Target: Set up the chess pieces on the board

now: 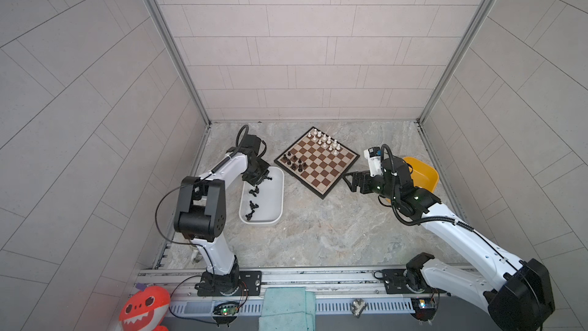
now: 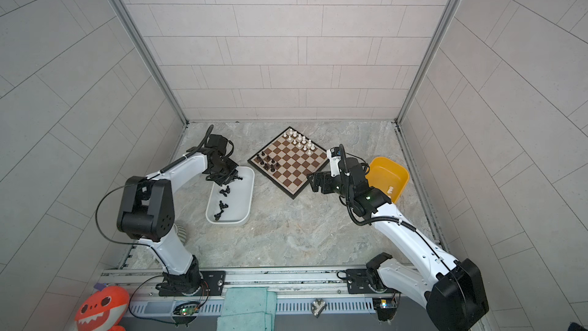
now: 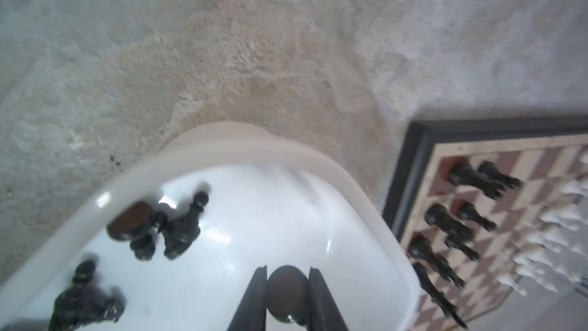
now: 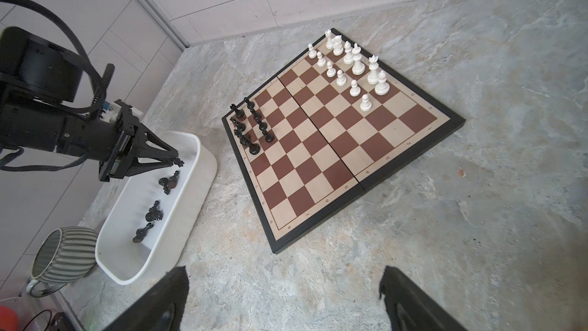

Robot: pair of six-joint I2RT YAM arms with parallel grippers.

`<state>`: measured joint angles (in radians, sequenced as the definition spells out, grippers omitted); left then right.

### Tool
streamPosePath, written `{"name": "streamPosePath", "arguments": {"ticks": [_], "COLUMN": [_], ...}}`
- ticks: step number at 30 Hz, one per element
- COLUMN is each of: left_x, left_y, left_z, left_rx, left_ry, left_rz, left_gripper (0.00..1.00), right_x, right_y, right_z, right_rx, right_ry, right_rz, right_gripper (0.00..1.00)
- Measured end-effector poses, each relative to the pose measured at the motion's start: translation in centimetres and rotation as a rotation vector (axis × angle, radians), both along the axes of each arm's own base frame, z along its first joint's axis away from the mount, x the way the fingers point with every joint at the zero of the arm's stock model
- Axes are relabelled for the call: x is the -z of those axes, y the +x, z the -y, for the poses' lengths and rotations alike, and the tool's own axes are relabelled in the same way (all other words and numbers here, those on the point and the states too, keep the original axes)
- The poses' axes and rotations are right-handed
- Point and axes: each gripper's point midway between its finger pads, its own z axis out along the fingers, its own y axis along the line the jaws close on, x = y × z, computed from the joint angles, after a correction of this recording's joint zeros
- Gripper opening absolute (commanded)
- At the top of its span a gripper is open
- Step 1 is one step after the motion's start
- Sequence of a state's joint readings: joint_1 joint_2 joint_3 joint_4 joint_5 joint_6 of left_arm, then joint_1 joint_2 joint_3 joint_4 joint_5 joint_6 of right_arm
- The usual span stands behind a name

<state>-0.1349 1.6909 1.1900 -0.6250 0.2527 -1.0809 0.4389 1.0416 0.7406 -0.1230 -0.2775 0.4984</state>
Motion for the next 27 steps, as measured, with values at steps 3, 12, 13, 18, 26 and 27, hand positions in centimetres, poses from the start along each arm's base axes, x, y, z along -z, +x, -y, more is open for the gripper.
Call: {"name": "streamPosePath", "arguments": {"ticks": [3,12,13,18,26,27], "left_x": [-2.5,-8.4,-8.7,-9.4,-9.4,-9.4], "left_y": [-0.6,-2.9,-3.1,-4.0,-4.4,-4.5], "left_z": [0.9,5.7,6.3,8.0,8.6,8.7], "left_rx": [0.015,0.102,0.116,0.154,0.170,0.173], "left_ry": [-0.056,-0.224,-0.237,-0.277,-0.302,-0.305], "left_rz": [0.058,0.169,0.173,0.170,0.157,0.157], "left_gripper": [0.20,0.20,0.20,0.20,0.20,0.20], "right_x": [0.3,2.4,2.5,2.1,1.7,1.8], "right_y": [0.4,1.0,1.1,2.1,3.6,3.7], "right_z": [-1.0,-10.7,-12.0,-16.1,-19.5,-19.8], "right_rx": [-0.018,-0.230,-0.255,-0.324,-0.363,-0.368], "right_ry": [0.038,0.083,0.088,0.132,0.203,0.211], "right_rz": [0.009,-0.017,-0.017,-0.010,-0.019,-0.024], "right_gripper": [0.96,0.95,0.95,0.95,0.87,0.86]}}
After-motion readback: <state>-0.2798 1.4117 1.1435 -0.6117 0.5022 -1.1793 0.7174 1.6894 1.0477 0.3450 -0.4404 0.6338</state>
